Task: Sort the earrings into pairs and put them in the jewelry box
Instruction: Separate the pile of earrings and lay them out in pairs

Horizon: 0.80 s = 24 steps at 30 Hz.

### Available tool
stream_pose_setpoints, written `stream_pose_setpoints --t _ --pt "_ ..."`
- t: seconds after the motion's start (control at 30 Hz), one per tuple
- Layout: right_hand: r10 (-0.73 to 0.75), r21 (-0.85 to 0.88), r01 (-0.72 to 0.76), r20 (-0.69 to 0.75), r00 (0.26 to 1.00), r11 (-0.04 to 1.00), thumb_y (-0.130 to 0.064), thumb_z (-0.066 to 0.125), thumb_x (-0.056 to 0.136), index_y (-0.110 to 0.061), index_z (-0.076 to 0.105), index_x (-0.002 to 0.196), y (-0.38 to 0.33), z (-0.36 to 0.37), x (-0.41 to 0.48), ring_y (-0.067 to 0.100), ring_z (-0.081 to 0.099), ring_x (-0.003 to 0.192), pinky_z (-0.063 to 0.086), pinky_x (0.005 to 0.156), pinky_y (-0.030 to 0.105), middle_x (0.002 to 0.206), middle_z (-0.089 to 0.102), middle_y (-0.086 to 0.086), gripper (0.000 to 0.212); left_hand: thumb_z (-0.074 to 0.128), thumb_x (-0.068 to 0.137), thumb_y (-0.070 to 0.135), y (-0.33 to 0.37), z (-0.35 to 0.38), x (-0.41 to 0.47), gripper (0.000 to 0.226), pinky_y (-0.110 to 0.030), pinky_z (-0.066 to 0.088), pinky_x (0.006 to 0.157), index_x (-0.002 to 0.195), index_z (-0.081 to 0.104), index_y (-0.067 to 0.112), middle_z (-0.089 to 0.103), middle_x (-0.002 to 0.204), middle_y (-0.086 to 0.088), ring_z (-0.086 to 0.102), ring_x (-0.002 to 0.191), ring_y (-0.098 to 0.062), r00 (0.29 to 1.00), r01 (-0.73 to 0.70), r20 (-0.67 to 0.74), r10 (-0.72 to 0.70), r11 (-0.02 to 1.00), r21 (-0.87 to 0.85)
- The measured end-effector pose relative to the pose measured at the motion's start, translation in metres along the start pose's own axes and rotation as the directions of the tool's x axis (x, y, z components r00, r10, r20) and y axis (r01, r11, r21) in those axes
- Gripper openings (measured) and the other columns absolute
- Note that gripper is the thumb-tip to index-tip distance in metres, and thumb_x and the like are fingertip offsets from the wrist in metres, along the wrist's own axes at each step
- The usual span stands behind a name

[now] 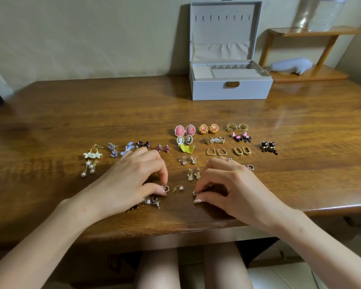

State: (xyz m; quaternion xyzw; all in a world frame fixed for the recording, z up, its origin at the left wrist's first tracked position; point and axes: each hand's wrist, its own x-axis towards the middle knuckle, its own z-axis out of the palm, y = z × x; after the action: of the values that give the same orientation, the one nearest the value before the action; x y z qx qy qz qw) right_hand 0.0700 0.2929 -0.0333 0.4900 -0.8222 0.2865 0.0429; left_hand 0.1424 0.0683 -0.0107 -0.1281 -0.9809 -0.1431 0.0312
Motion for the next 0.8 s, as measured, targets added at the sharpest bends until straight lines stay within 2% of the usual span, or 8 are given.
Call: stream_pose_setpoints --t 0.17,0.27,0.37,0.47,0.53,0.63,0.7,0.8 --pt "0.009 0.005 -0.009 0.007 1.0 1.0 -0.036 0.07 0.078 -0.028 0.069 0.086 0.001 -0.002 -0.001 0.013 0.054 0.085 0.049 0.076 0.035 0.09 0.059 -0.009 0.011 0.053 0.075 0.048 -0.001 -0.002 -0.001 0.01 -0.012 0.03 0.083 0.078 0.049 0.04 0.05 0.085 0.022 0.043 0.093 0.003 0.999 0.022 -0.023 -0.024 0.998 -0.06" --pt "0.017 0.032 -0.017 -0.002 1.0 0.999 -0.041 0.065 0.08 -0.029 0.068 0.088 0.003 -0.008 -0.002 0.01 0.055 0.082 0.05 0.074 0.034 0.089 0.06 -0.01 0.014 0.053 0.07 0.057 -0.002 -0.004 -0.002 0.02 -0.013 0.031 0.079 0.081 0.047 0.042 0.051 0.083 0.023 0.044 0.091 0.005 0.999 0.036 -0.036 -0.038 0.998 -0.051" --pt "0.056 0.077 -0.051 -0.055 0.997 0.996 -0.046 0.059 0.078 -0.027 0.067 0.082 0.002 -0.014 -0.003 0.005 0.056 0.074 0.052 0.064 0.031 0.083 0.059 -0.013 0.02 0.045 0.062 0.07 0.0 -0.005 -0.004 0.033 -0.012 0.031 0.074 0.075 0.045 0.04 0.048 0.076 0.023 0.045 0.081 0.006 0.995 0.068 -0.08 -0.067 0.998 0.014" --pt "0.056 -0.03 -0.059 -0.08 0.995 0.998 -0.06 0.052 0.077 -0.028 0.063 0.077 -0.002 -0.01 -0.002 0.005 0.054 0.066 0.05 0.057 0.025 0.076 0.056 -0.015 0.034 0.044 0.061 0.071 0.002 -0.001 -0.003 0.035 -0.015 0.029 0.075 0.074 0.045 0.039 0.045 0.076 0.024 0.041 0.078 0.008 0.995 0.076 -0.072 -0.07 0.994 0.082" --pt "0.039 -0.135 -0.051 -0.088 0.995 0.99 -0.066 0.048 0.075 -0.028 0.06 0.074 -0.006 -0.002 -0.001 0.007 0.051 0.064 0.042 0.054 0.02 0.073 0.051 -0.015 0.04 0.047 0.066 0.065 0.002 0.002 -0.001 0.028 -0.02 0.028 0.079 0.076 0.047 0.039 0.045 0.078 0.024 0.04 0.081 0.008 0.996 0.075 -0.062 -0.069 0.993 0.09" --pt "0.03 -0.174 -0.047 -0.098 0.995 0.984 -0.06 0.06 0.074 -0.027 0.06 0.075 -0.008 0.004 0.0 0.008 0.046 0.065 0.035 0.057 0.019 0.074 0.045 -0.016 0.033 0.05 0.07 0.058 0.001 0.004 0.0 0.022 -0.021 0.028 0.083 0.079 0.051 0.038 0.045 0.081 0.023 0.04 0.086 0.007 0.996 0.063 -0.061 -0.058 0.995 0.078" --pt "0.04 -0.15 -0.052 -0.077 0.996 0.987 -0.048 0.069 0.075 -0.025 0.063 0.078 -0.008 0.003 0.0 0.009 0.049 0.068 0.039 0.058 0.021 0.077 0.052 -0.013 0.023 0.053 0.072 0.054 0.0 0.004 -0.001 0.018 -0.022 0.029 0.083 0.079 0.052 0.038 0.045 0.083 0.021 0.04 0.089 0.006 0.997 0.048 -0.064 -0.043 0.997 0.064" --pt "0.052 -0.087 -0.054 -0.022 0.998 0.995 -0.033 0.073 0.077 -0.025 0.067 0.085 -0.007 -0.002 -0.001 0.01 0.053 0.078 0.048 0.065 0.027 0.086 0.057 -0.01 0.012 0.056 0.072 0.049 -0.001 0.003 -0.002 0.014 -0.017 0.029 0.081 0.077 0.051 0.037 0.045 0.084 0.021 0.041 0.091 0.004 0.997 0.033 -0.077 -0.031 0.999 0.027"
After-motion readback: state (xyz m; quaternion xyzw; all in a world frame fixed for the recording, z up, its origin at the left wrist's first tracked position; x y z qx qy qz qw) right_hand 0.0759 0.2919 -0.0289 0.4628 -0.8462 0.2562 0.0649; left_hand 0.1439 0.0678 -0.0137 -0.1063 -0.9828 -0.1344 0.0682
